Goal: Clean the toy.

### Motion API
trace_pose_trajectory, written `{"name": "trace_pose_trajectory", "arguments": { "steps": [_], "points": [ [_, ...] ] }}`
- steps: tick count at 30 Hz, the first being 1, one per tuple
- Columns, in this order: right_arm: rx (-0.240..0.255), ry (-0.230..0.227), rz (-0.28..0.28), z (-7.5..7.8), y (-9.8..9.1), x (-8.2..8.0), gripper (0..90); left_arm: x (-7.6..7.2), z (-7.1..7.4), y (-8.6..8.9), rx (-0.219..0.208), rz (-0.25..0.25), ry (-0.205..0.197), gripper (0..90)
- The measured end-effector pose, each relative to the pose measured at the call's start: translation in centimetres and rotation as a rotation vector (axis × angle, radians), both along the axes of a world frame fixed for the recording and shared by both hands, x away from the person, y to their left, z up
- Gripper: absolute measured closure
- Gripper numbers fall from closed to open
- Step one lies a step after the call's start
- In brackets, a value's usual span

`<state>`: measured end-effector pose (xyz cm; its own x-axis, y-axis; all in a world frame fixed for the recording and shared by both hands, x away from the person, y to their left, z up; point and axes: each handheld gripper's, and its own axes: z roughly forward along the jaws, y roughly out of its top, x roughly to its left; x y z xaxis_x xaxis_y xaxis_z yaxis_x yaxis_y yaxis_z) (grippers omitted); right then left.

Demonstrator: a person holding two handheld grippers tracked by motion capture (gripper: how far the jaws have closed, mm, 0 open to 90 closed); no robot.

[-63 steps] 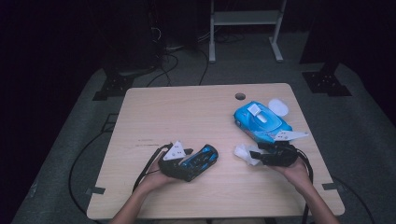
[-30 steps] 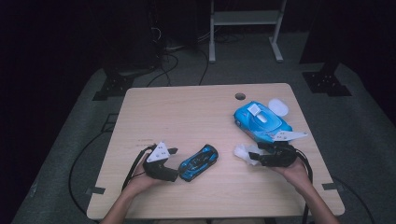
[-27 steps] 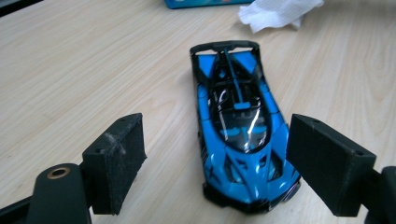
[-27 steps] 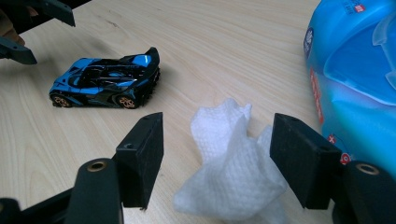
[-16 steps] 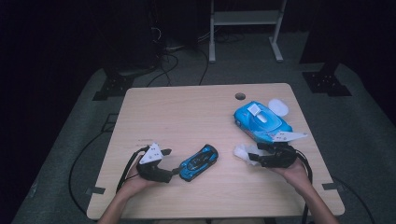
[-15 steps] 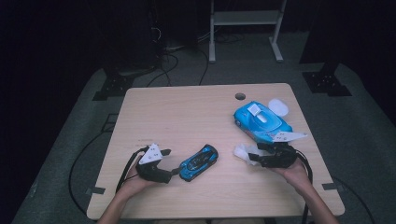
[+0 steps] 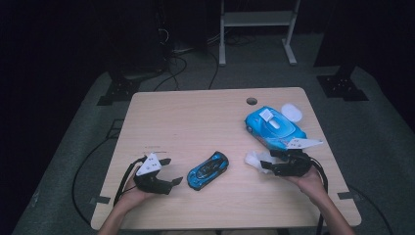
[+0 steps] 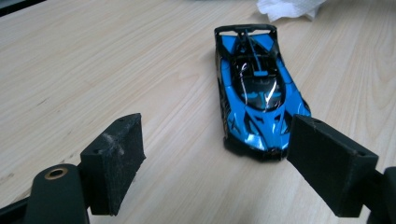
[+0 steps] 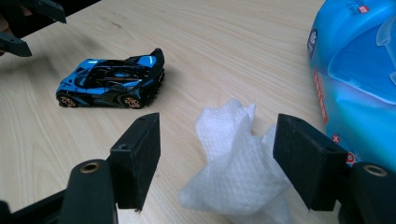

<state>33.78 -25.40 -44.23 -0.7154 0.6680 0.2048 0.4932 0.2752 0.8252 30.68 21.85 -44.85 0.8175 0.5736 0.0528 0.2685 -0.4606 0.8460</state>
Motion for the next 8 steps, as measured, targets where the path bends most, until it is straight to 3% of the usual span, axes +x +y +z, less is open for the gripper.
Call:
{"name": "trace_pose_trajectory", "arguments": {
  "steps": [6, 8],
  "points": [
    [0.009, -0.003, -0.005, -0.15, -0.26, -0.14, 29.7, -0.36, -0.37, 0.7, -0.006, 0.015, 0.004, 18.2],
    [0.017, -0.013, -0.007, -0.18, -0.32, -0.25, 29.3, -0.45, -0.51, 0.86, -0.029, 0.024, 0.002, 18.2]
  ]
}}
